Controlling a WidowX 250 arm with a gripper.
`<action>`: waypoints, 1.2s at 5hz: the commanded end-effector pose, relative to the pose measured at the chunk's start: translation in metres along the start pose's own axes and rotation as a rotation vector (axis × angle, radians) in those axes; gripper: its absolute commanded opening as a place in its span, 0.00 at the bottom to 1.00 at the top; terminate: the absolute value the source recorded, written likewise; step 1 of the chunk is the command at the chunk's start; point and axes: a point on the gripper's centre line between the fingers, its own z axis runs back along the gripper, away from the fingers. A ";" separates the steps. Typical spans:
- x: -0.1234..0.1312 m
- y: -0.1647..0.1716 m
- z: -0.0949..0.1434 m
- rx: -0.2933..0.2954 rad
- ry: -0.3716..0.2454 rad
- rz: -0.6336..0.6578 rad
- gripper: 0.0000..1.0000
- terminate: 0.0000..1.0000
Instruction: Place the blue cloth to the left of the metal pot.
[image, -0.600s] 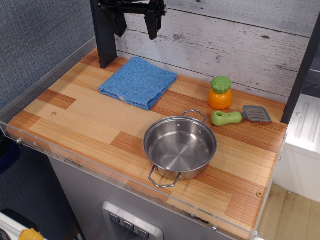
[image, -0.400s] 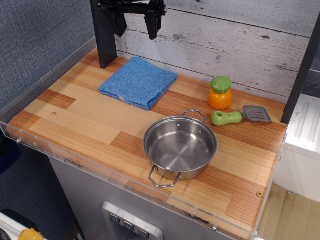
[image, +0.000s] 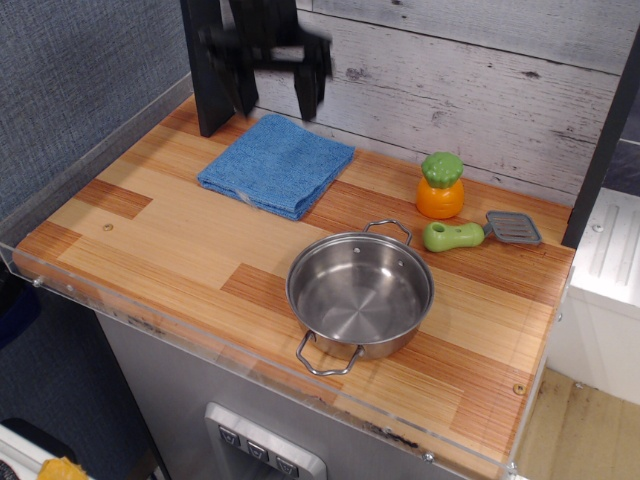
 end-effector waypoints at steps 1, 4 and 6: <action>-0.002 0.015 -0.031 0.051 0.019 0.024 1.00 0.00; -0.014 0.022 -0.059 0.077 0.072 0.019 1.00 0.00; -0.030 0.022 -0.054 0.093 0.085 0.011 1.00 0.00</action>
